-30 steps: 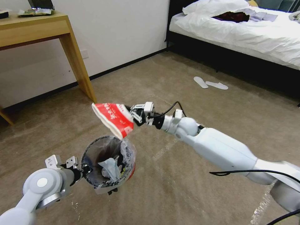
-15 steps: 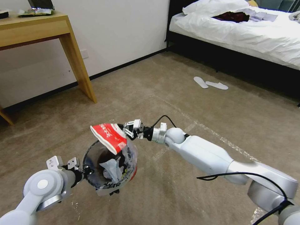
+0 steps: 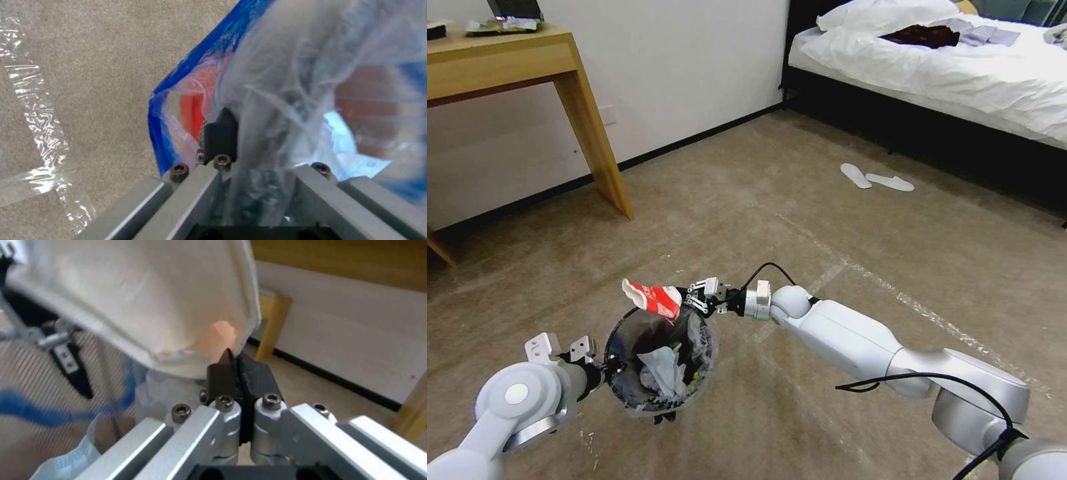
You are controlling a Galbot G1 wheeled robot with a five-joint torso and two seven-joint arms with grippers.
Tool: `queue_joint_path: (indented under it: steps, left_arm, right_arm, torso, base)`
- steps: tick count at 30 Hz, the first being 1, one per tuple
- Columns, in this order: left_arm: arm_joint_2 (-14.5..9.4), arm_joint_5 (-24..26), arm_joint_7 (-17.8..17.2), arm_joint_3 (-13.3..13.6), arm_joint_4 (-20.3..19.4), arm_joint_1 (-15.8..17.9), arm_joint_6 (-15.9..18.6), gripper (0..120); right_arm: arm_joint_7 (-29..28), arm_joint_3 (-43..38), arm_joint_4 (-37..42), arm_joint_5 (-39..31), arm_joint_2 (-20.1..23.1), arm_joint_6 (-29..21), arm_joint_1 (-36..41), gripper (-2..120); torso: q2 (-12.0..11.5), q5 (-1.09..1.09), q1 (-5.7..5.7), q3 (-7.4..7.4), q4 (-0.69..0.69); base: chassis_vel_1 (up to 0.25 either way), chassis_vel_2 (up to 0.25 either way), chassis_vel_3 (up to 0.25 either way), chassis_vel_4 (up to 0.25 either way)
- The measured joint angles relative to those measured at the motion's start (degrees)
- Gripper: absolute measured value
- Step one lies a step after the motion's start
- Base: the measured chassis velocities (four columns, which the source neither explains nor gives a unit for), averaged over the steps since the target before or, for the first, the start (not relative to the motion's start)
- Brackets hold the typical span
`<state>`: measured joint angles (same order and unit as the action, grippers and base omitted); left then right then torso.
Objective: Pick up the trash bin and place the garbage on the floor into it.
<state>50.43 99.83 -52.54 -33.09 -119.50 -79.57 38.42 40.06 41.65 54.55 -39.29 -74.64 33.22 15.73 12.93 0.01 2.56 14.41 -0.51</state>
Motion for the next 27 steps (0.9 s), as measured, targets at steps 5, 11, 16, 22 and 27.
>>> queue_joint_path:
  steps: [5, 11, 16, 22, 27]
  left_arm:
    - [-0.05, -0.02, -0.01, -0.02, 0.14, 0.13, 0.01, 0]
    - [-0.10, -0.06, 0.40, 0.13, 0.87, 0.56, -0.02, 0]
    - [-0.14, -0.18, 0.50, 0.41, 1.51, 1.11, -0.16, 0]
    - [-0.22, -0.51, 0.64, 0.93, 2.22, 1.39, -0.15, 0]
    - [-0.25, -0.58, 0.66, 1.31, 2.36, 1.73, -0.15, 0]
  right_arm:
    - [0.34, 0.26, -0.60, 0.10, -0.25, 0.32, 0.38, 0]
    - [-0.23, -1.18, 0.47, -1.18, -0.37, 0.22, 0.48, 0]
    - [-0.81, -2.85, 2.51, -2.46, 0.15, -0.14, -1.14, 0]
    - [-2.46, -5.19, 7.56, -4.54, 1.37, -1.11, -2.57, 0]
    - [-3.27, -6.24, 11.16, -5.14, 2.71, -1.63, -2.97, 0]
  torso:
    - [0.00, 0.00, 0.00, 0.00, 0.00]
    - [0.00, 0.00, 0.00, 0.00, 0.00]
    - [0.00, 0.00, 0.00, 0.00, 0.00]
    - [0.00, 0.01, 0.00, 0.00, 0.01]
    - [0.00, 0.01, 0.00, 0.00, 0.00]
  base:
    - [0.000, 0.000, 0.000, 0.000]
    - [0.000, 0.000, 0.000, 0.000]
    - [0.000, 0.000, 0.000, 0.000]
    - [0.000, 0.000, 0.000, 0.000]
    - [0.000, 0.000, 0.000, 0.000]
